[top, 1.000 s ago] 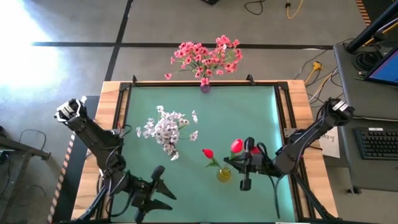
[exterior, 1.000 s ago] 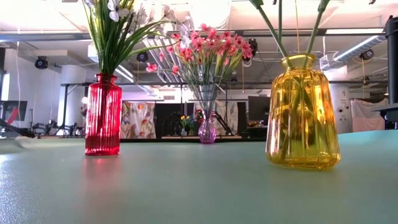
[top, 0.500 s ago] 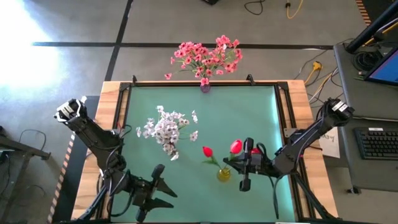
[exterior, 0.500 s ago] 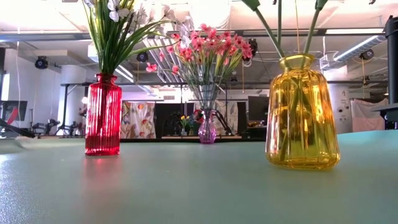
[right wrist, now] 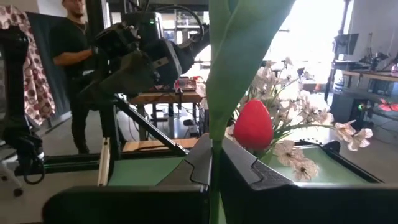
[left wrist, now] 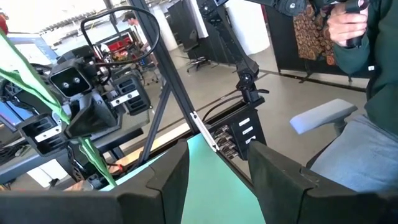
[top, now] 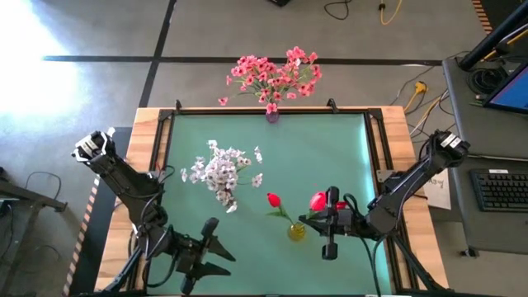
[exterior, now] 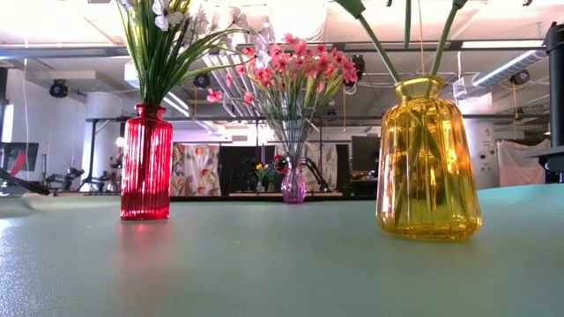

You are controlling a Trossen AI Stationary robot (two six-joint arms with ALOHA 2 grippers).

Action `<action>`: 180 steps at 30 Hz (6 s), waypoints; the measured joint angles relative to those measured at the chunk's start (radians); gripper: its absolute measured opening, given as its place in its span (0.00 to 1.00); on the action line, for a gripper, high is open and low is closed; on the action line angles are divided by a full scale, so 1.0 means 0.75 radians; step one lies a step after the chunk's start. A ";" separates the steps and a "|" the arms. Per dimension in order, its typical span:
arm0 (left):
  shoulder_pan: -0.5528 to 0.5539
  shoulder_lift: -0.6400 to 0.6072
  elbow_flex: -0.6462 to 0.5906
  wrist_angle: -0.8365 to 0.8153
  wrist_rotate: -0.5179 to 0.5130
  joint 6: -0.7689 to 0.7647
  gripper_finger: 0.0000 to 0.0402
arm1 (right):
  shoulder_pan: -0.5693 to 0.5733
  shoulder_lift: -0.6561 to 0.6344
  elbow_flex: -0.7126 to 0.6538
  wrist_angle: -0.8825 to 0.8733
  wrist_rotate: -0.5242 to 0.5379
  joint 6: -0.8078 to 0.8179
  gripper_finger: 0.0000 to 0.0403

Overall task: Sort flowers into vase by color
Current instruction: Put the red tulip into the yellow flower vase, then return to Home Position

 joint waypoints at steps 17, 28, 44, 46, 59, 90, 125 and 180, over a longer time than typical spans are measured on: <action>0.000 0.001 0.000 0.022 0.000 -0.006 0.37 | 0.007 0.000 0.001 -0.072 0.014 -0.017 0.02; 0.005 0.001 -0.001 0.027 0.000 -0.006 0.37 | 0.006 0.002 0.001 -0.185 0.055 0.066 0.02; 0.034 0.001 -0.001 0.030 0.000 -0.012 0.37 | 0.006 0.010 0.001 -0.182 0.081 0.050 0.02; 0.036 0.001 0.000 0.030 0.000 -0.012 0.37 | 0.006 0.010 0.001 -0.181 0.082 0.040 0.02; 0.053 0.001 -0.001 0.030 0.000 -0.046 0.37 | -0.004 0.031 0.001 -0.192 0.085 0.094 0.02; 0.057 0.001 -0.001 0.029 0.000 -0.071 0.37 | -0.009 0.078 0.001 -0.201 0.162 0.178 0.28; 0.027 0.002 0.439 -0.830 0.200 -0.184 0.37 | 0.061 -0.087 0.090 -0.249 -0.180 -0.035 0.47; 0.111 -1.500 -0.313 -0.726 -0.450 0.008 0.09 | -0.469 -0.829 0.062 -0.663 -0.472 -0.193 0.12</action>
